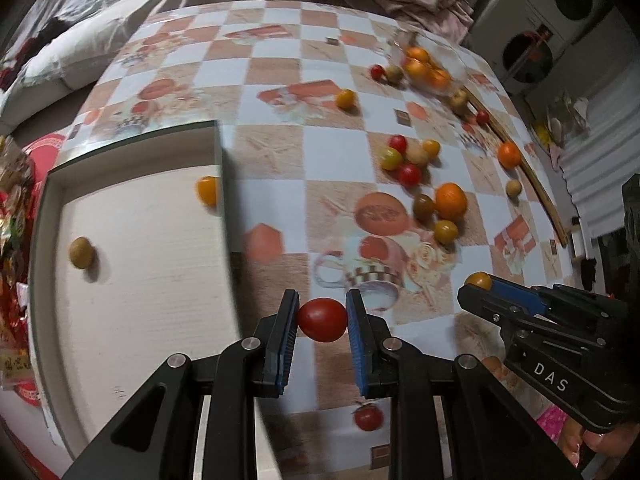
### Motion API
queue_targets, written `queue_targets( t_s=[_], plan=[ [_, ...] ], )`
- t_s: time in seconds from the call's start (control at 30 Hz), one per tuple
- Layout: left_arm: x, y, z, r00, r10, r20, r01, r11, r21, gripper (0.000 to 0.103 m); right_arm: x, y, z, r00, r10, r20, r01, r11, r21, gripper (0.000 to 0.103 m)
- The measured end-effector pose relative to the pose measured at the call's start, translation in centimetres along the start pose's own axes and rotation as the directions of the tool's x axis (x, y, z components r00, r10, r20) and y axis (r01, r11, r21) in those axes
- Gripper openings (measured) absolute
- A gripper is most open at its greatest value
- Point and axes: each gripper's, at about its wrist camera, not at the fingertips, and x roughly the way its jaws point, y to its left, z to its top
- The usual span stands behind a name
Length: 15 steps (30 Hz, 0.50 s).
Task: Organize fruits
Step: 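Carry both held tomatoes over the white tray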
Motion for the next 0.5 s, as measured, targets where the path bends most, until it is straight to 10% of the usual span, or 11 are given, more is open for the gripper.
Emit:
queue_targets(
  t_s=[0.5],
  plan=[
    [-2.6,8.6,-1.1,0.995,0.087,0.052,-0.079,0.986,-0.145,0.026,1.2,9.2,3.0,0.998,0.060,0.001,-0.059,0.983,-0.172,0.023]
  ],
)
